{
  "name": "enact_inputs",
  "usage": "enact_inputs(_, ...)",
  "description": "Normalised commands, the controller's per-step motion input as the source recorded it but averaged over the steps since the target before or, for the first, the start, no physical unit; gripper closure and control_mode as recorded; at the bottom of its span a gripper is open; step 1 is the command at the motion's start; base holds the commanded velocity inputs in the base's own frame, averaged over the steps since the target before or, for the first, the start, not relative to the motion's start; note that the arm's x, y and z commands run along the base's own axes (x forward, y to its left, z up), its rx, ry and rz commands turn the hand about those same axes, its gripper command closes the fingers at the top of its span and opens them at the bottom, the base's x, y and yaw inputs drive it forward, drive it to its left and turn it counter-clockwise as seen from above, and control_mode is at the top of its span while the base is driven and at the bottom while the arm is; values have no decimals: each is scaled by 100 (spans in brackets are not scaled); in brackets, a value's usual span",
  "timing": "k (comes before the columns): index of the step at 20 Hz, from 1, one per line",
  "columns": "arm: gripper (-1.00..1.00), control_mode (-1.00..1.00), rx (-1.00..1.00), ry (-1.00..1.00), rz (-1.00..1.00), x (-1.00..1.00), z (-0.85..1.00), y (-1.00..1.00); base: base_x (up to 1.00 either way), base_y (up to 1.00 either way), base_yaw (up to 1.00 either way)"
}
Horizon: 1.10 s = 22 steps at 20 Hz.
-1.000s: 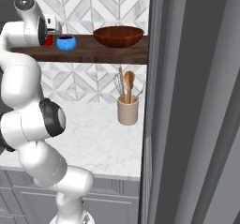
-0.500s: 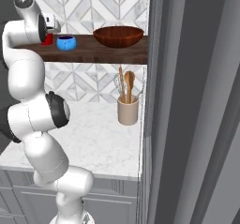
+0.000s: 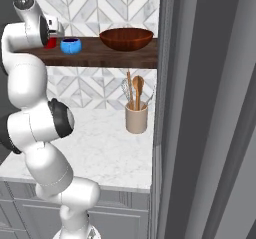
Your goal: Gather all objects into one cabinet and sort the glasses and bowls to opposite sides.
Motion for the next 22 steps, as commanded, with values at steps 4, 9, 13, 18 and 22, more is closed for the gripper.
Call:
enact_inputs(4,-100,-100,0,0,0,0,-25,5,0,0,0)
enact_inputs(9,-100,-100,1,0,0,9,-3,0,0,0,0)
enact_inputs(13,-100,-100,0,0,0,6,0,0,0,0,0)
enact_inputs(18,-100,-100,0,-1,0,-69,10,0,0,0,0)
enact_inputs(22,-100,-100,0,-3,0,-100,9,-5,0,0,0)
